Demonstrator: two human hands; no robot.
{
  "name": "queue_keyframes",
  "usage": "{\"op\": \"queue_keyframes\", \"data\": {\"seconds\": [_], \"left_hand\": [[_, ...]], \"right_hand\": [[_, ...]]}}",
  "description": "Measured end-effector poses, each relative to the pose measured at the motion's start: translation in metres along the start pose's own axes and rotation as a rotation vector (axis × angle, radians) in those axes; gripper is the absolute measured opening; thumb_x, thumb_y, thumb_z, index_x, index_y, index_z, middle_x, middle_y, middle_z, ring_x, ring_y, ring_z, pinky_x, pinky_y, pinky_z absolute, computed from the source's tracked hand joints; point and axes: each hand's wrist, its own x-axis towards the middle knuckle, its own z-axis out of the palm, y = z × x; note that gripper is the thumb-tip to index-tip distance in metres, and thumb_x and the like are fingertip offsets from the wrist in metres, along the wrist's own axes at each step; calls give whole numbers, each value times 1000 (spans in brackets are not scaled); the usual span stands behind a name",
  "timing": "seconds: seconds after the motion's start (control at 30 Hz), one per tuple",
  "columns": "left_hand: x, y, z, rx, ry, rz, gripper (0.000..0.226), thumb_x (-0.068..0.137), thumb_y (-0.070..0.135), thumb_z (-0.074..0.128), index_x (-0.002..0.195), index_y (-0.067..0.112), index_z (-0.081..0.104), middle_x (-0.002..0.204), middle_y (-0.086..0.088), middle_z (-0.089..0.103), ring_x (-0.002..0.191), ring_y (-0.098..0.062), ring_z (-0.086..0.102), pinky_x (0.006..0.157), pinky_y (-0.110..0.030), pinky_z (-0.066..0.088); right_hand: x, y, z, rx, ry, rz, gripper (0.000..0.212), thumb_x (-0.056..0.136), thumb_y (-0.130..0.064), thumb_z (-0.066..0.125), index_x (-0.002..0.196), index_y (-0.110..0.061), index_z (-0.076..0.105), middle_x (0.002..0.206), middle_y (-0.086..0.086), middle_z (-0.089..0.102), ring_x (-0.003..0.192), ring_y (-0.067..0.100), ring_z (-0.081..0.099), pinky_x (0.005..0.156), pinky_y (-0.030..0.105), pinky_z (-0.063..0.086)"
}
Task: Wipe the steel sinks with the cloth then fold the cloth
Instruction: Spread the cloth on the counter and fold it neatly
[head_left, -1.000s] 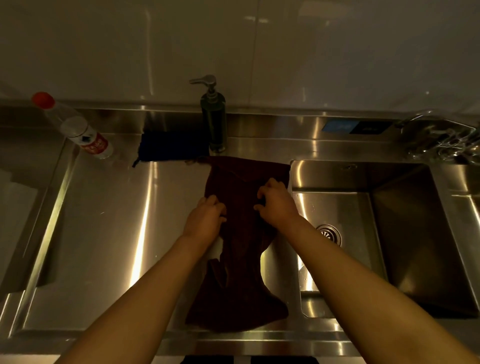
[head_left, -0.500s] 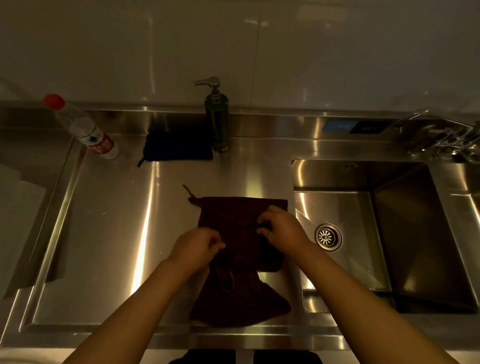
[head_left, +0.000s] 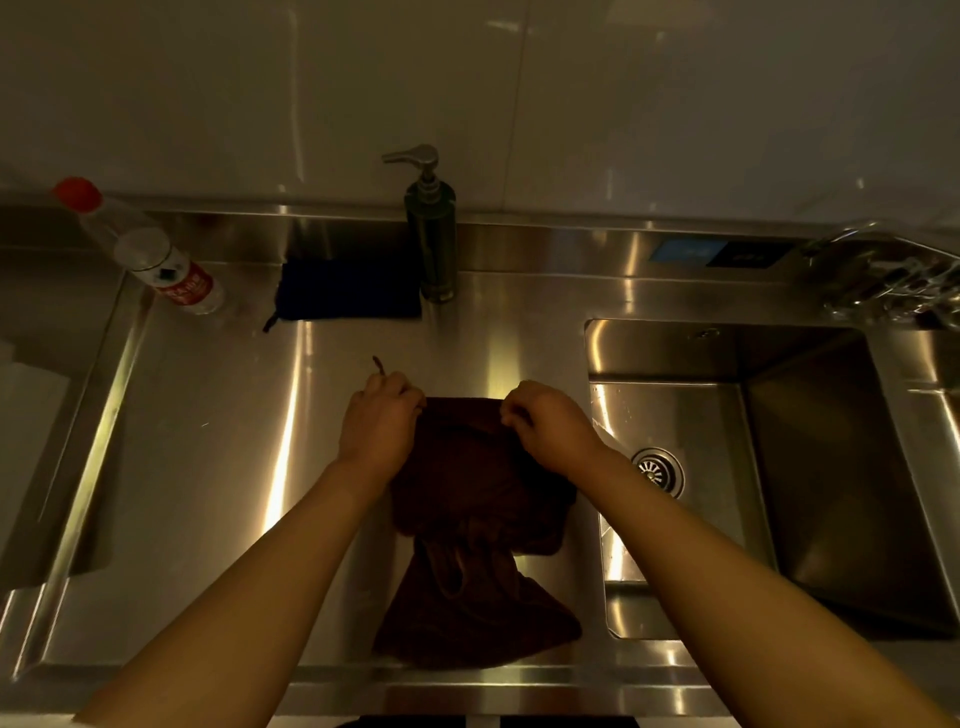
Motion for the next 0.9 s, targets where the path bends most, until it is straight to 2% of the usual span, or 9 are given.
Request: {"op": "queue_keyframes", "data": {"seconds": [0.13,0.2,0.3,0.4,0.5,0.6,0.67,0.77,0.9], "left_hand": [[22,7,-12,-59,46,-19,11,99,6,55,96,10,66,106,-10,61,100,-31,54,78,-38,38],[44,18,-24,-122,87,-63,15,101,7,49,99,10,63,107,-11,60,100,-30,53,79,-38,38],[74,38,-43,-210,181,-101,21,106,14,45,109,8,64,113,-14,60,102,-30,54,79,-41,45],[69,51,-45,-251,195,-24,18,104,18,49,107,10,65,109,-10,61,99,-24,55,74,-38,46],[41,42,-30,-241,141,-18,12,102,20,56,105,15,67,104,-4,62,96,-21,59,70,-32,43],[22,18,-13,-162,-31,-85,31,100,24,64,130,16,66,125,-9,61,115,-28,56,86,-37,49],[19,6,-6,-140,-92,-113,40,98,25,68,136,15,63,130,-10,58,119,-30,53,90,-37,48],[22,-1,1,-200,-70,-118,23,96,11,68,119,8,70,117,-11,61,107,-30,60,83,-28,42],[27,-13,-2,-236,-16,-168,17,96,0,63,109,5,73,106,-6,59,91,-21,59,72,-14,38]], "right_hand": [[29,6,-23,327,151,241,10,93,-10,67,88,-18,71,90,-5,69,87,9,65,79,18,48],[48,11,-36,351,235,348,11,94,-9,65,91,-17,72,91,-6,70,89,10,66,74,12,45],[70,18,-45,248,353,468,14,98,-11,59,105,-10,71,112,10,68,103,24,64,87,28,49],[66,10,-40,192,366,395,12,96,-15,62,105,-13,69,112,7,63,101,23,63,87,34,52],[42,8,-25,152,366,306,15,89,-21,71,103,-16,69,106,-1,60,93,15,60,78,28,49],[21,18,-15,109,332,321,21,89,-24,73,108,-16,69,110,-3,57,95,15,60,76,25,49],[16,26,-14,62,340,315,23,92,-19,70,114,-14,69,119,2,55,107,19,58,86,33,53],[19,37,-18,92,366,370,22,94,-10,66,115,-11,72,123,9,57,111,25,60,92,27,48],[30,44,-24,29,240,313,20,92,0,64,107,-6,76,113,12,66,104,26,65,89,21,43]]}}
